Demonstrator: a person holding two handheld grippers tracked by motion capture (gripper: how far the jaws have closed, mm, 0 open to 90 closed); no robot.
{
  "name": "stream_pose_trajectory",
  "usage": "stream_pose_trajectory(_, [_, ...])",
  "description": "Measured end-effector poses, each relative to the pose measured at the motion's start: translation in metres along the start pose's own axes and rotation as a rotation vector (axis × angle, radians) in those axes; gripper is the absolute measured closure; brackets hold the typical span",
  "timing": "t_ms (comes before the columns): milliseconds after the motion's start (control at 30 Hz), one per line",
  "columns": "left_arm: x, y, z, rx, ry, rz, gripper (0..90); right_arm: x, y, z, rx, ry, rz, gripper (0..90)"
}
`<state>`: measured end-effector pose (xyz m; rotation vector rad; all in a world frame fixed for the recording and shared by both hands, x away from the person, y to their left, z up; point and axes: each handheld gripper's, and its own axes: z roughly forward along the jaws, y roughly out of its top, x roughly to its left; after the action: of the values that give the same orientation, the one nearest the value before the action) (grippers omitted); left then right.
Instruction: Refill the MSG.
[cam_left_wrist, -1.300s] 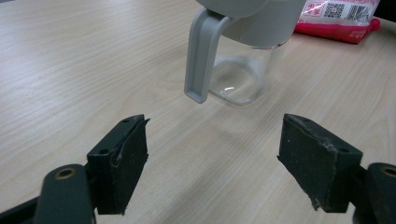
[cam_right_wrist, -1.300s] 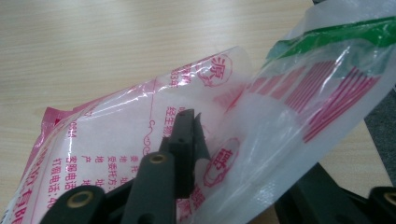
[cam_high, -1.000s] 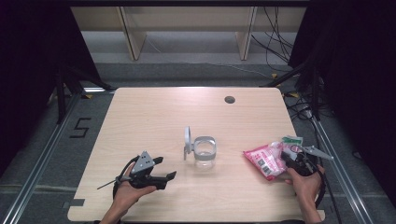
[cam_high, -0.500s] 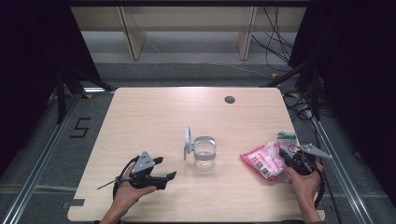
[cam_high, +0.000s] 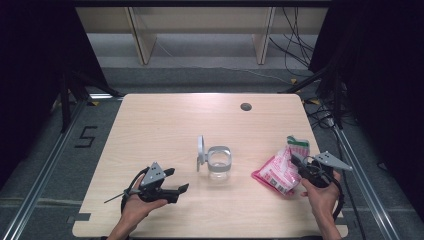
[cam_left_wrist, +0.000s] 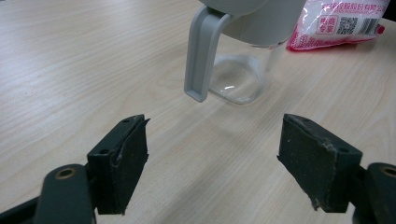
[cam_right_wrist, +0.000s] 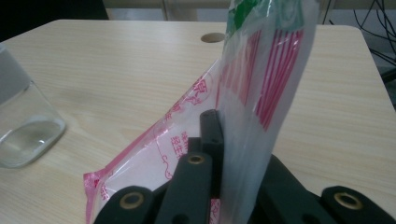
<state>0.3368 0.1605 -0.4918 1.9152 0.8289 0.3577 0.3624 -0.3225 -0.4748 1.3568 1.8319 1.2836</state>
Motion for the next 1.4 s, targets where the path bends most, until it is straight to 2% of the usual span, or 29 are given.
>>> stream_pose_trajectory(67, [0.0,0.0,0.0,-0.001,0.0,0.0,23.1,0.003,0.002,-0.001,0.001,0.016,0.007,90.0])
stream_pose_trajectory(133, [0.0,0.0,0.0,-0.001,-0.002,-0.001,23.1,0.004,0.004,-0.001,-0.023,0.036,-0.022,90.0])
stream_pose_trajectory(233, [0.0,0.0,0.0,0.002,-0.002,0.005,23.1,0.01,0.006,-0.004,-0.028,0.042,-0.01,90.0])
stream_pose_trajectory(267, [0.0,0.0,0.0,0.002,-0.002,0.008,23.1,0.01,0.008,-0.005,-0.035,0.048,-0.032,90.0])
stream_pose_trajectory(333, [0.0,0.0,0.0,0.002,-0.002,0.006,23.1,0.013,0.009,-0.006,-0.05,0.062,-0.018,90.0])
stream_pose_trajectory(400, [0.0,0.0,0.0,-0.001,-0.002,0.003,23.1,0.013,0.012,-0.009,-0.039,0.051,-0.055,90.0])
stream_pose_trajectory(433, [0.0,0.0,0.0,-0.001,-0.002,0.004,23.1,0.016,0.013,-0.01,-0.042,0.079,-0.018,90.0])
stream_pose_trajectory(467, [-0.001,0.0,0.0,-0.002,-0.002,0.003,23.1,0.017,0.014,-0.011,-0.046,0.079,-0.034,90.0])
stream_pose_trajectory(500, [-0.001,0.0,0.0,-0.002,-0.002,-0.001,23.1,0.022,0.015,-0.012,-0.053,0.083,-0.003,90.0])
stream_pose_trajectory(533, [-0.001,0.0,0.0,-0.001,-0.002,0.002,23.1,0.021,0.017,-0.012,-0.063,0.082,-0.044,90.0])
stream_pose_trajectory(567, [-0.001,-0.001,0.0,-0.002,-0.002,0.004,23.1,0.024,0.018,-0.013,-0.062,0.092,-0.023,90.0])
stream_pose_trajectory(633, [-0.001,-0.001,0.0,0.0,-0.004,0.015,23.1,0.028,0.021,-0.014,-0.084,0.118,-0.029,90.0])
stream_pose_trajectory(700, [-0.002,-0.001,0.0,0.001,-0.005,0.003,23.1,0.03,0.024,-0.014,-0.086,0.12,-0.058,90.0])
stream_pose_trajectory(733, [-0.002,-0.001,0.0,0.001,-0.005,0.009,23.2,0.034,0.025,-0.015,-0.082,0.135,-0.037,90.0])
stream_pose_trajectory(767, [-0.002,-0.001,0.0,0.0,-0.007,0.007,23.1,0.035,0.027,-0.015,-0.093,0.146,-0.058,90.0])
stream_pose_trajectory(800, [-0.002,-0.001,0.0,0.001,-0.006,0.007,23.1,0.037,0.029,-0.016,-0.099,0.141,-0.06,90.0])
stream_pose_trajectory(833, [-0.002,-0.002,0.0,0.002,-0.005,0.0,23.1,0.04,0.029,-0.016,-0.098,0.159,-0.046,90.0])
stream_pose_trajectory(867, [-0.002,-0.002,0.0,0.003,-0.006,0.0,23.1,0.042,0.031,-0.016,-0.106,0.159,-0.055,90.0])
stream_pose_trajectory(900, [-0.001,-0.002,0.0,0.006,-0.004,0.018,23.2,0.043,0.032,-0.016,-0.107,0.165,-0.068,90.0])
stream_pose_trajectory(933, [-0.002,-0.002,0.0,0.002,-0.008,0.025,23.1,0.045,0.034,-0.016,-0.101,0.184,-0.077,90.0])
stream_pose_trajectory(967, [-0.002,-0.002,0.0,0.001,-0.008,0.022,23.1,0.05,0.035,-0.016,-0.105,0.181,-0.07,90.0])
stream_pose_trajectory(1000, [-0.002,-0.002,0.0,0.0,-0.008,0.021,23.1,0.051,0.037,-0.015,-0.114,0.195,-0.089,90.0])
stream_pose_trajectory(1033, [-0.002,-0.003,0.0,0.0,-0.008,0.019,23.1,0.055,0.038,-0.016,-0.115,0.196,-0.071,90.0])
stream_pose_trajectory(1067, [-0.004,-0.003,0.001,-0.008,-0.01,0.006,23.1,0.054,0.04,-0.014,-0.13,0.201,-0.106,90.0])
stream_pose_trajectory(1233, [-0.008,-0.003,0.003,0.002,-0.019,0.004,23.1,0.062,0.044,-0.014,-0.119,0.22,-0.099,90.0])
stream_pose_trajectory(1267, [-0.009,-0.003,0.003,0.006,-0.021,0.012,23.1,0.062,0.046,-0.014,-0.12,0.221,-0.12,90.0])
stream_pose_trajectory(1333, [-0.011,-0.003,0.004,0.003,-0.022,0.017,23.1,0.065,0.048,-0.015,-0.11,0.224,-0.095,90.0])
stream_pose_trajectory(1367, [-0.012,-0.003,0.005,0.005,-0.029,0.005,23.2,0.064,0.049,-0.014,-0.122,0.226,-0.112,90.0])
stream_pose_trajectory(1400, [-0.014,-0.003,0.006,0.006,-0.034,0.005,23.2,0.066,0.05,-0.015,-0.115,0.227,-0.103,90.0])
